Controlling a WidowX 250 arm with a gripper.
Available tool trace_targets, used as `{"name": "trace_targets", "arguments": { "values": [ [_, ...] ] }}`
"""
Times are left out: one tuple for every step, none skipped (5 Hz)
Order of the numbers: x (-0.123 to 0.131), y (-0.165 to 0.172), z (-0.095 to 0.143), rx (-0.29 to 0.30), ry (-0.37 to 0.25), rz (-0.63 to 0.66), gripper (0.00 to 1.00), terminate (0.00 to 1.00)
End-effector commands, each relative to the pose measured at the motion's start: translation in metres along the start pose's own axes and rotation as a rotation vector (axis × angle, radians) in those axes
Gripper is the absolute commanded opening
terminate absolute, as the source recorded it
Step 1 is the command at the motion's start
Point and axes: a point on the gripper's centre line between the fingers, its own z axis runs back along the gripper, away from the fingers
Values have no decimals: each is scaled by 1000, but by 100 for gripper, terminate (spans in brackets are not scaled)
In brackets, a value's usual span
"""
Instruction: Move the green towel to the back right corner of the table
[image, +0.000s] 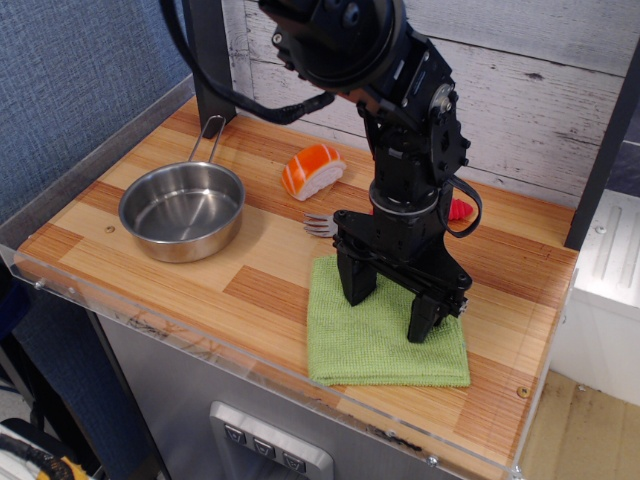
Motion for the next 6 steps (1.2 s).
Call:
{"name": "trace_targets", "arguments": {
  "values": [
    [3, -1, -8, 21, 1, -19, 100, 0],
    [13, 0, -7, 29, -11, -11, 100, 0],
    [31, -3, -6, 27, -36, -6, 100, 0],
    [50, -8, -11, 17, -45, -11, 100, 0],
    [65, -12, -16, 20, -50, -15, 100, 0],
    [84, -15, -20, 8, -61, -8, 100, 0]
  ]
}}
